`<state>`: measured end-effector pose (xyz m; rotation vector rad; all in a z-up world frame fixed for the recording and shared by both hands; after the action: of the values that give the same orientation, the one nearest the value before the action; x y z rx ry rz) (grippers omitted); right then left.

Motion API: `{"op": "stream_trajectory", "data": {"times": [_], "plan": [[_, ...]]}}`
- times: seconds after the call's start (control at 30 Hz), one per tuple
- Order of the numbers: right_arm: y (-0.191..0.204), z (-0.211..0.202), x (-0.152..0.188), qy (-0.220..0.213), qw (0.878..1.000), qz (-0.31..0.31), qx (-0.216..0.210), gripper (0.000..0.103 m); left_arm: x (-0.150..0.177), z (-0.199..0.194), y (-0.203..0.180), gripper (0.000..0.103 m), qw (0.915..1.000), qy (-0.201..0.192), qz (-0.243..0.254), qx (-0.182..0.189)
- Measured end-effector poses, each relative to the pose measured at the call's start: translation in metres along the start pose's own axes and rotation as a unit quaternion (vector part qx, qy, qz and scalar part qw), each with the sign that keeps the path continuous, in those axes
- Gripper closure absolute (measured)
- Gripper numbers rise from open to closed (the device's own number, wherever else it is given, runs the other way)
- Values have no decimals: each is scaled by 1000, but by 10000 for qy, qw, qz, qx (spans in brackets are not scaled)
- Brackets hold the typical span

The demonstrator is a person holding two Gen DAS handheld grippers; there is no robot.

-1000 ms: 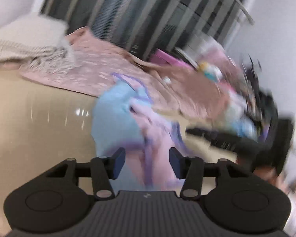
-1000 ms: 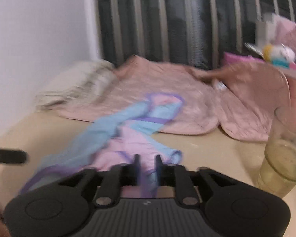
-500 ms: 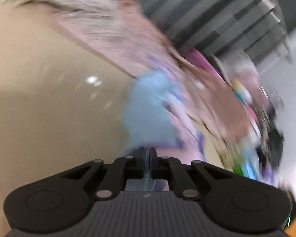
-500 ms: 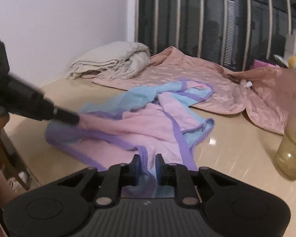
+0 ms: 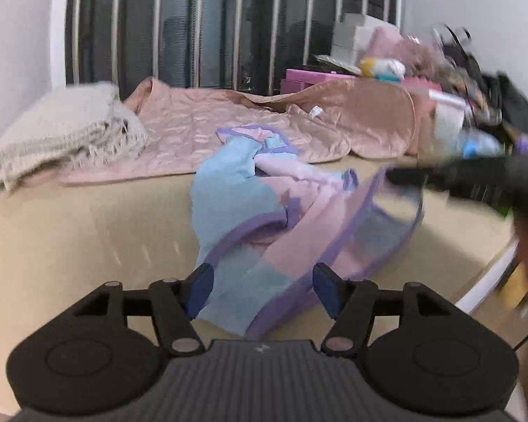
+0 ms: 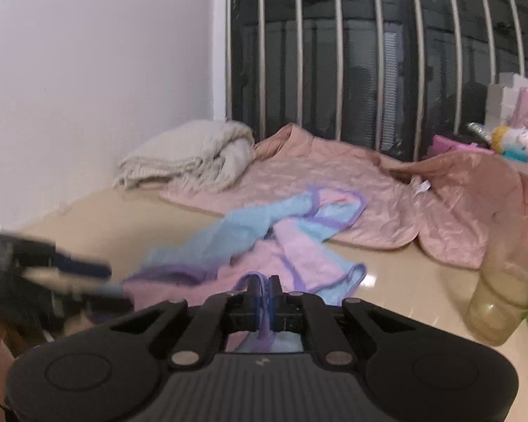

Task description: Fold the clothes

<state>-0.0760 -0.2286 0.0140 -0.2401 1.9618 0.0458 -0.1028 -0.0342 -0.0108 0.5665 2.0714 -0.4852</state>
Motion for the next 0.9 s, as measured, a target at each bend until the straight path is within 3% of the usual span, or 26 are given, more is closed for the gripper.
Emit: {"op": "stream_trajectory", "data": {"times": [0.07, 0.13, 0.33, 0.57, 0.8, 0.9], "plan": [[-6, -10, -6, -87, 9998, 171, -62, 99, 0, 0, -11, 39, 9995, -19, 293, -105], [-10, -18, -11, -141, 9994, 279, -137, 99, -7, 2, -25, 31, 9988, -133, 448, -161], [1, -29, -15, -222, 9992, 149, -309, 99, -28, 36, -44, 29, 9979, -333, 528, -173], [-6, -42, -10, -308, 9994, 119, -33, 99, -8, 22, -7, 36, 9884, -94, 569, -1406], [-3, -37, 21, -26, 9996, -101, 246, 99, 11, -13, 2, 37, 9798, -46, 604, -1908], [12, -36, 36, -25, 9977, -508, 456, 100, 11, -14, -9, 45, 9753, -158, 832, -2041]]}}
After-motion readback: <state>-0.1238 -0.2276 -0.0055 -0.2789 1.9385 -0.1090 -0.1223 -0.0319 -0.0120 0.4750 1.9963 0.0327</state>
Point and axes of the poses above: each gripper's, at about its wrist camera, not at the fingertips, and z roughly the way its jaws point, y to its left, x to its underside, the point moved 5 cm from there along z, roughly the way its jaws point, and after that the axes turned 15 degrees about x, right-handed, at the moved point
